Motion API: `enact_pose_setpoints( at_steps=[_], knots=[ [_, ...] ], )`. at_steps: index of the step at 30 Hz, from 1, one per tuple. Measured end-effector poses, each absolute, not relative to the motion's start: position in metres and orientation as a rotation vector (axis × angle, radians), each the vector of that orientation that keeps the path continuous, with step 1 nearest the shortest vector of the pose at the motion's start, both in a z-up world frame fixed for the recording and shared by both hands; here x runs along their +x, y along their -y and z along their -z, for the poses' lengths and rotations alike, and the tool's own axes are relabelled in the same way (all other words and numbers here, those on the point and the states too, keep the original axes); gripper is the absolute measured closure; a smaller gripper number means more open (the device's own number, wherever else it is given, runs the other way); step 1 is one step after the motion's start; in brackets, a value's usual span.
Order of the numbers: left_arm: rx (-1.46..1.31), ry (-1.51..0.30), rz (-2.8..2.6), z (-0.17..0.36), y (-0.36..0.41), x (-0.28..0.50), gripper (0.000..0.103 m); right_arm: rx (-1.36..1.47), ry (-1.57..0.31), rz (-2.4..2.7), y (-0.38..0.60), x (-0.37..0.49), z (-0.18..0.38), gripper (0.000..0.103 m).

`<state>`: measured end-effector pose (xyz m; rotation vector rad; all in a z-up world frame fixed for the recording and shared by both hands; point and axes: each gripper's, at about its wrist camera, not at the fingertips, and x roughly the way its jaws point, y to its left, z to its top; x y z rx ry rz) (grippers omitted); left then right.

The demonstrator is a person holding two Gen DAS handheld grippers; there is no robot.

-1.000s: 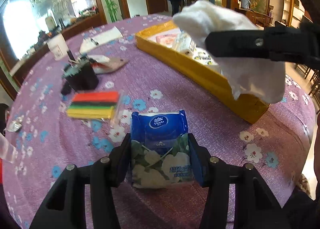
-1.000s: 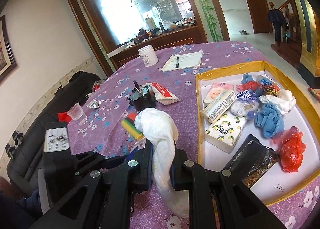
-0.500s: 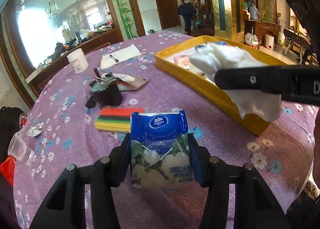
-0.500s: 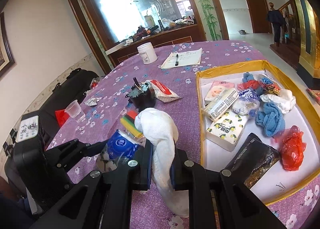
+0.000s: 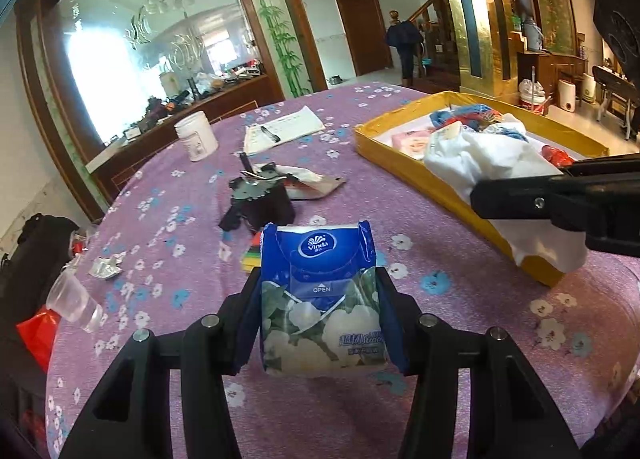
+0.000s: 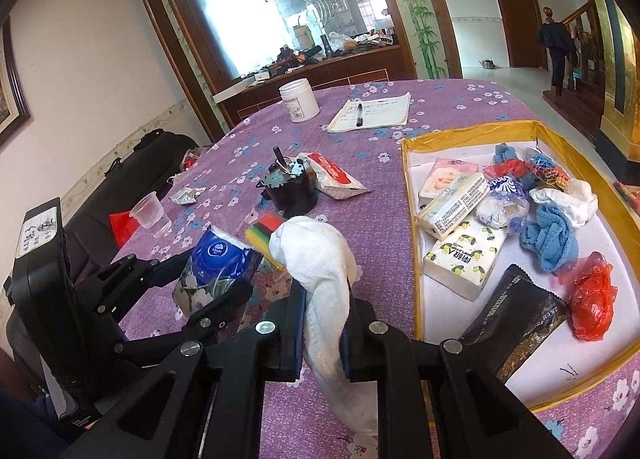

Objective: Organize soft objects
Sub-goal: 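Lift the white sock with the right tool while the left lifts the Vinda pack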

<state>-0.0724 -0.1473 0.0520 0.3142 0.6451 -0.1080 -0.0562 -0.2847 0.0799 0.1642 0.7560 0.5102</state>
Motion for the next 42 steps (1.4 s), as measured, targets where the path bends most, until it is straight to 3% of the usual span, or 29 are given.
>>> enact_pose_setpoints(
  at_steps=[23, 42],
  knots=[
    [0.311, -0.613, 0.058, -0.057, 0.137, -0.076, 0.051, 0.108, -0.765, -0.517, 0.267, -0.062, -0.078, 0.088],
    [0.203, -0.618, -0.015, -0.063, 0.09, -0.072, 0.051, -0.201, -0.722, -0.357, 0.212, -0.056, -0.08, 0.088]
  ],
)
